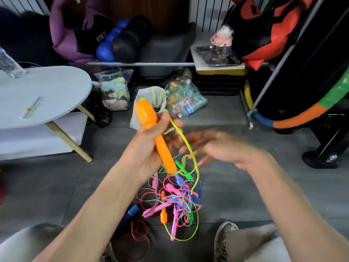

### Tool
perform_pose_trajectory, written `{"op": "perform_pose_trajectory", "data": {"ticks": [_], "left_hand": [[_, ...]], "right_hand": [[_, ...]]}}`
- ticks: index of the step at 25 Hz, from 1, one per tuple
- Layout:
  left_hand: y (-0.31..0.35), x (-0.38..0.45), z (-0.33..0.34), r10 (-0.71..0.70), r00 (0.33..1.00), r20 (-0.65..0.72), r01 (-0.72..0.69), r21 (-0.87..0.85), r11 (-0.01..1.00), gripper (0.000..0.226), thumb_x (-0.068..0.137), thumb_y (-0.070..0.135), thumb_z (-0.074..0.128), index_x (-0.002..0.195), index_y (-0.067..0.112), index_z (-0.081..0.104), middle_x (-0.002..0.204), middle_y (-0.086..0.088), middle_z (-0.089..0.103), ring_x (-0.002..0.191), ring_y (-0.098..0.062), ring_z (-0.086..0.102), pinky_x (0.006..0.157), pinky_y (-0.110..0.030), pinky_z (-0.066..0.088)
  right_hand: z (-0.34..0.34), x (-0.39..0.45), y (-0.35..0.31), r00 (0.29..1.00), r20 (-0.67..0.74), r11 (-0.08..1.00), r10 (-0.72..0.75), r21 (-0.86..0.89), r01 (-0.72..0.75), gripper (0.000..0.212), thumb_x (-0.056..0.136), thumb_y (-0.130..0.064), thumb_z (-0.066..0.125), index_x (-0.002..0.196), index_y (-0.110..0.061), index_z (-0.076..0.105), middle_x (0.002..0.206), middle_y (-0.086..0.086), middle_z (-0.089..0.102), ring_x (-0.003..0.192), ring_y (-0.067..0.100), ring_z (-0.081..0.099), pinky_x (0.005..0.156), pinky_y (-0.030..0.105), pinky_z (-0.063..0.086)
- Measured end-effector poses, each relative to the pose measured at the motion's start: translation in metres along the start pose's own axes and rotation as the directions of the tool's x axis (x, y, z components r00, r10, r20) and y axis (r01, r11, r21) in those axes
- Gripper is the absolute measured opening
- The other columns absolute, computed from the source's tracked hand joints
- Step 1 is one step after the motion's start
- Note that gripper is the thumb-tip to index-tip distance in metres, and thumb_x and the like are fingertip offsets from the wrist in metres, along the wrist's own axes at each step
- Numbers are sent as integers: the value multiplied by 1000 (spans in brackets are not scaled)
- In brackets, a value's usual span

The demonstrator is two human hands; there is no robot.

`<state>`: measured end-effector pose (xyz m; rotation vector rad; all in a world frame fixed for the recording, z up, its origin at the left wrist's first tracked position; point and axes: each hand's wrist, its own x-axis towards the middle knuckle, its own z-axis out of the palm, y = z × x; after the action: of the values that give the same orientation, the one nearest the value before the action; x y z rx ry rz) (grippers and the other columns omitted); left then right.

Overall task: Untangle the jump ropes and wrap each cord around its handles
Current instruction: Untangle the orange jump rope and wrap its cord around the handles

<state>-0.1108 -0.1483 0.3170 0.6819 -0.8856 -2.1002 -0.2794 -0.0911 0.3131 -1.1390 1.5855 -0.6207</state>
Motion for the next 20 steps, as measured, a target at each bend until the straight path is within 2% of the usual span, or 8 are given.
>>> {"op": "perform_pose_trajectory", "data": {"ticks": [1,3,5,7,12,15,17,20], "left_hand": [[9,0,-3,29,999,-29,-31,-67,997,11,82,23,57,88,13,58,75,-1,70,63,-14,65,55,-24,55],[19,-1,-10,65,997,-50,-69,-95,993,13,88,23,55,91,12,59,83,-4,73,72,-16,69,62,-26,57],[18,-1,-15,30,999,-41,-30,4,1000,18,91,20,52,96,8,65,96,-10,74,87,-21,71,73,-31,59],[8,-3,-17,-33,999,14,30,162,986,25,83,14,57,102,2,69,101,-13,73,92,-26,69,77,-33,56],[-19,-11,-20,-174,976,133,47,649,759,21,89,-4,60,107,3,67,106,-8,74,104,-20,69,95,-28,52],[-19,-11,-21,-117,990,76,44,621,782,8,93,4,59,97,4,66,90,-12,74,94,-31,71,90,-41,54],[-14,-10,-17,-55,998,30,34,469,883,6,91,5,58,94,6,64,86,-13,74,84,-30,72,82,-42,57],[-2,-7,-12,-5,1000,-2,5,170,985,13,80,12,60,92,6,62,84,-13,74,79,-28,73,79,-45,57]], "right_hand": [[12,-1,2,980,198,993,4,-120,20,29,96,0,50,117,-14,64,112,5,72,93,10,62,77,32,53],[25,3,6,947,321,949,-18,-293,118,17,100,-11,51,108,-11,66,104,10,73,93,15,65,78,39,53],[28,8,3,972,180,977,-153,-122,176,19,101,-12,49,100,-5,67,85,8,73,79,15,69,73,36,56],[20,9,-8,973,-60,935,-225,268,233,20,99,-10,49,100,0,66,77,7,72,67,11,68,66,27,57],[-8,3,-25,902,-369,485,-226,760,433,23,98,-18,47,94,-7,66,68,2,69,59,12,67,49,17,54],[-20,-2,-26,877,-426,288,-221,831,476,21,97,-15,46,104,-8,65,86,4,74,77,16,70,64,22,58],[-24,-2,-22,916,-292,423,-274,819,387,36,85,-4,46,119,-7,60,121,12,68,104,25,66,85,37,59],[-1,4,-10,992,-52,906,-118,404,129,48,87,10,44,123,-17,59,132,6,62,116,23,62,91,41,54]]}}
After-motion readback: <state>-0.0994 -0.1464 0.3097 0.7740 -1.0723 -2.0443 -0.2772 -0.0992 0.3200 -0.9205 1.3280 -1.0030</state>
